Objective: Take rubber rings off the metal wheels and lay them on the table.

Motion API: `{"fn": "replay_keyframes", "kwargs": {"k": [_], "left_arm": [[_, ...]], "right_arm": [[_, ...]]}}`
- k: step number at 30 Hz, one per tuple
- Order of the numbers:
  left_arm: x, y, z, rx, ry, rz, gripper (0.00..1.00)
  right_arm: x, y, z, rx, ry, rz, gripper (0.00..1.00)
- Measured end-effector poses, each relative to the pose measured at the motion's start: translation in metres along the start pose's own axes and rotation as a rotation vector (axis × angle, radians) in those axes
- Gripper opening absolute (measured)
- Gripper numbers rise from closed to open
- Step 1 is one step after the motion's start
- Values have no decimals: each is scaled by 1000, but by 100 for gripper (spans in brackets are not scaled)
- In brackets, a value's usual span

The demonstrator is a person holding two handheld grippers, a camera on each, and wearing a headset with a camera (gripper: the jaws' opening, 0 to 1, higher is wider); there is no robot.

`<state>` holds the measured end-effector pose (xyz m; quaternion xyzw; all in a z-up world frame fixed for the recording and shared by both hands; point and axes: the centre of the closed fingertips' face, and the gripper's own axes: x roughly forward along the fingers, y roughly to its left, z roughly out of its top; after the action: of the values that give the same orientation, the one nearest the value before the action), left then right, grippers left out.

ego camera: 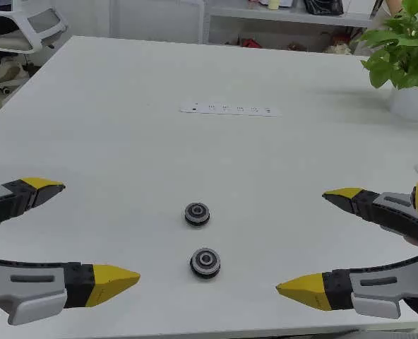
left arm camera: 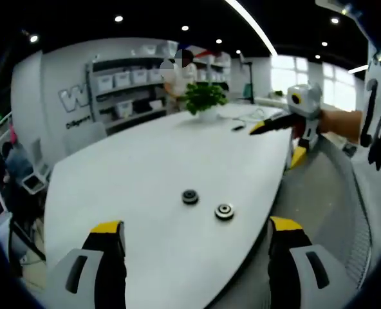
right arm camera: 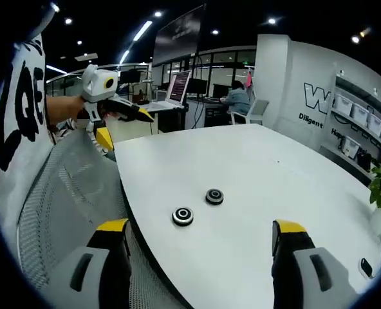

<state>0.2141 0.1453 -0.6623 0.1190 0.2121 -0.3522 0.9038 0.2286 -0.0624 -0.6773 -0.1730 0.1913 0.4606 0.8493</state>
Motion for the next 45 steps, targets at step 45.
{"fn": "replay_keyframes", "kwargs": {"k": [45], "left_arm": [[-1,-7,3,-10,-18,-33,87]], "right_arm": [[-3,6,-1,6,-2,23,78]]}}
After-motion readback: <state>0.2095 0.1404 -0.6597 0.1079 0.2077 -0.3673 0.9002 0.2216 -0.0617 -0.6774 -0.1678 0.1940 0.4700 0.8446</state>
